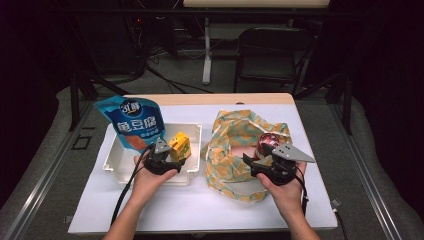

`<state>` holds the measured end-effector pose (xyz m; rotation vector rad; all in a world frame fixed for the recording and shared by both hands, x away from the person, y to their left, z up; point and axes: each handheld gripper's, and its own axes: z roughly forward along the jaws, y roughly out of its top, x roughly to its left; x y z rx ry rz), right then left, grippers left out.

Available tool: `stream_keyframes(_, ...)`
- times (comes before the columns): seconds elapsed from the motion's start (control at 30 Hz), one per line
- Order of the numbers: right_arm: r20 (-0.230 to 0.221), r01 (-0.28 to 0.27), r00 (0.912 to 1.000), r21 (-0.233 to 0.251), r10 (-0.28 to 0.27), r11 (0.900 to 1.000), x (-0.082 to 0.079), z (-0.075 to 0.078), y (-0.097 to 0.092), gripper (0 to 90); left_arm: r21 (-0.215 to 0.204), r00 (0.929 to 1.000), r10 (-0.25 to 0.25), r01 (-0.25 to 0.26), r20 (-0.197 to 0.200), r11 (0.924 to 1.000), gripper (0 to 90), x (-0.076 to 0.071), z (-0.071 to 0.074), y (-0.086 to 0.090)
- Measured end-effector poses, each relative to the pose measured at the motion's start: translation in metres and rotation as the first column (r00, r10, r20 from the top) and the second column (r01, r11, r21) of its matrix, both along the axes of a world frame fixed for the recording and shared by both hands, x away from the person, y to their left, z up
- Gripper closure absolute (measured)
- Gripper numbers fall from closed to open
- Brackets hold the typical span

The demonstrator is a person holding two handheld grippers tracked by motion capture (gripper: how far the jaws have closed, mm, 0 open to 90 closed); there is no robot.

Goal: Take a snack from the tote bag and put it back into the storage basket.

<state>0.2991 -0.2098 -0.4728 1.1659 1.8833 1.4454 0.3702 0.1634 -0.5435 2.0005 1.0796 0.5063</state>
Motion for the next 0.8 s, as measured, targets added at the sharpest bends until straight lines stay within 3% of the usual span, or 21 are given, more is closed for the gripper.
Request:
stream_keyframes(0.07, -0.002, 0.011, 0.9999, 0.015, -0.011, 0.9998, -0.002, -0.003, -0.005, 23.2, -0.062, 0.9997, 0.021, -0.022, -0.013, 0.9978, 28.7, -0.005, 0.005, 0.007)
stream_keyframes(0.2, -0.003, 0.023, 0.9997, 0.025, -0.023, 0.9994, -0.005, -0.007, -0.014, 23.1, -0.100, 0.9991, 0.035, -0.037, -0.023, 0.9943, 41.6, -0.021, 0.009, 0.017)
stream_keyframes(0.27, -0.001, 0.028, 0.9996, 0.027, -0.028, 0.9992, -0.007, -0.007, -0.018, 23.2, -0.137, 0.9984, 0.048, -0.052, -0.029, 0.9893, 53.9, -0.026, 0.006, 0.023)
stream_keyframes(0.37, 0.004, 0.040, 0.9992, 0.046, -0.041, 0.9981, -0.007, -0.006, -0.022, 23.8, -0.175, 0.9971, 0.044, -0.054, -0.062, 0.9830, 84.5, -0.026, 0.001, 0.025)
stream_keyframes(0.4, 0.004, 0.043, 0.9991, 0.049, -0.043, 0.9979, -0.008, -0.005, -0.022, 23.9, -0.177, 0.9973, 0.040, -0.050, -0.062, 0.9829, 90.0, -0.026, 0.000, 0.024)
stream_keyframes(0.6, 0.005, 0.044, 0.9990, 0.041, -0.044, 0.9982, -0.007, -0.007, -0.021, 24.5, -0.193, 0.9912, 0.069, -0.090, -0.113, 0.9771, 90.0, -0.018, -0.001, 0.015)
stream_keyframes(0.67, 0.002, 0.045, 0.9990, 0.039, -0.045, 0.9983, -0.007, -0.008, -0.021, 24.6, -0.189, 0.9851, 0.094, -0.120, -0.144, 0.9745, 90.0, -0.013, -0.002, 0.016)
stream_keyframes(0.73, 0.001, 0.043, 0.9991, 0.036, -0.043, 0.9984, -0.006, -0.009, -0.020, 24.7, -0.209, 0.9802, 0.112, -0.146, -0.163, 0.9671, 90.0, -0.008, -0.003, 0.017)
stream_keyframes(0.8, 0.003, 0.041, 0.9992, 0.034, -0.041, 0.9986, -0.007, -0.009, -0.020, 24.7, -0.188, 0.9765, 0.111, -0.146, -0.185, 0.9714, 90.0, -0.003, 0.000, 0.018)
